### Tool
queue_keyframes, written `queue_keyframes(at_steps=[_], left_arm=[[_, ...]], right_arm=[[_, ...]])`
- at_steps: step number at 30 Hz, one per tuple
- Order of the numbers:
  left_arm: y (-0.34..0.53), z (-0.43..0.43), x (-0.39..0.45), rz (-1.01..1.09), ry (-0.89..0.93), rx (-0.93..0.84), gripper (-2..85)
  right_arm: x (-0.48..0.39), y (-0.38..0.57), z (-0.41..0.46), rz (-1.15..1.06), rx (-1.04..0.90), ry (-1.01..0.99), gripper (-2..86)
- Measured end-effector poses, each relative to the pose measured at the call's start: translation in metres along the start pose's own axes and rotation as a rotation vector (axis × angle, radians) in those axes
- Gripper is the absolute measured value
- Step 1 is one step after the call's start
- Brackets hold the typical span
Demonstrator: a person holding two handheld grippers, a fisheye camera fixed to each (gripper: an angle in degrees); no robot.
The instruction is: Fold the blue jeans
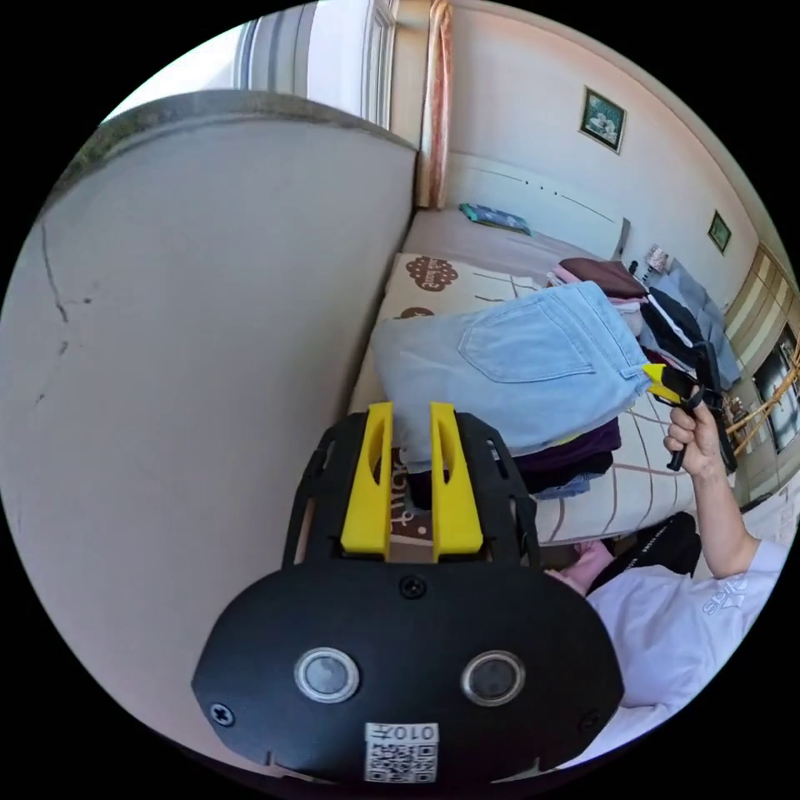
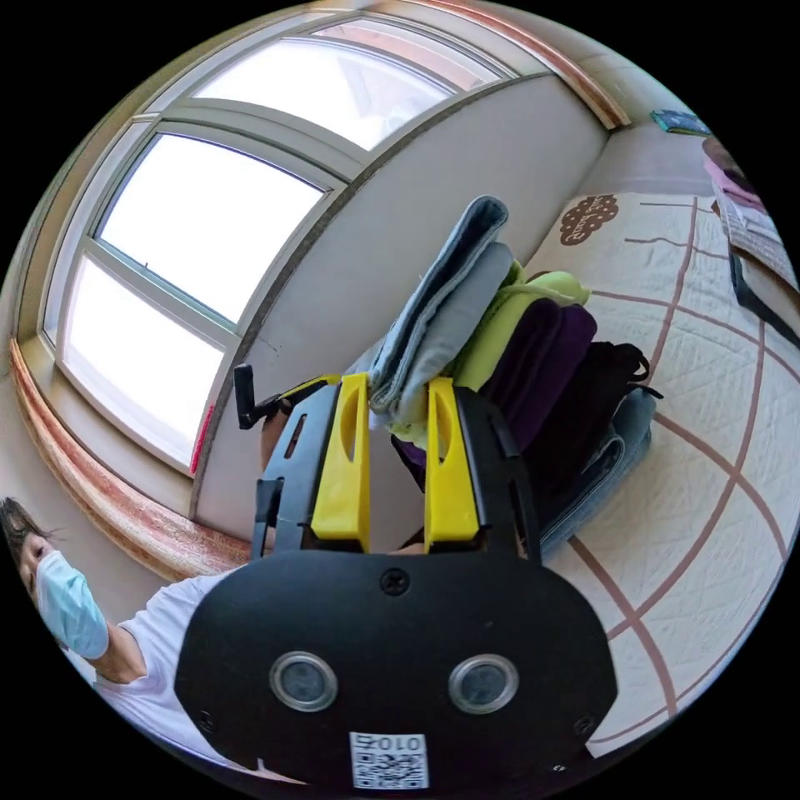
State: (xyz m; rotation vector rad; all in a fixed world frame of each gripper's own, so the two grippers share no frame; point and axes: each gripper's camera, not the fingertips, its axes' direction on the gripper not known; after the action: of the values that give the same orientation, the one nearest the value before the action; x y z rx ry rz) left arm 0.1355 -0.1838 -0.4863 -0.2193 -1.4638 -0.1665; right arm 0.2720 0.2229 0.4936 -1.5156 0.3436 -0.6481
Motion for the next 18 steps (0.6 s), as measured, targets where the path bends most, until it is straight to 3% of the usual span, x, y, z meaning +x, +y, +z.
queue_keyframes(at_steps=[5, 10, 13, 16, 18], left_arm=[[0.001, -0.024, 0.078, 0.197, 0.044, 0.151, 4.6], [-0.021, 0.012, 0.142, 0.306, 0.113, 0.201, 3.5], [-0.026, 0.051, 0.177, 0.286, 0.15, 0.237, 2.5], [-0.017, 0.117, 0.208, 0.252, 0.164, 0.145, 0.9], [0.005, 0.136, 0.216, 0.192, 0.154, 0.234, 0.4]], right_arm=[[-0.02, 0.028, -0.03, -0.085, 0.047, 0.138, 8.5], [-0.035, 0.075, -0.071, -0.154, 0.129, 0.289, 8.2], [-0.049, 0.114, -0.094, -0.234, 0.193, 0.417, 8.1], [-0.057, 0.164, -0.113, -0.282, 0.249, 0.555, 8.0], [-0.053, 0.206, -0.126, -0.257, 0.293, 0.648, 7.8]])
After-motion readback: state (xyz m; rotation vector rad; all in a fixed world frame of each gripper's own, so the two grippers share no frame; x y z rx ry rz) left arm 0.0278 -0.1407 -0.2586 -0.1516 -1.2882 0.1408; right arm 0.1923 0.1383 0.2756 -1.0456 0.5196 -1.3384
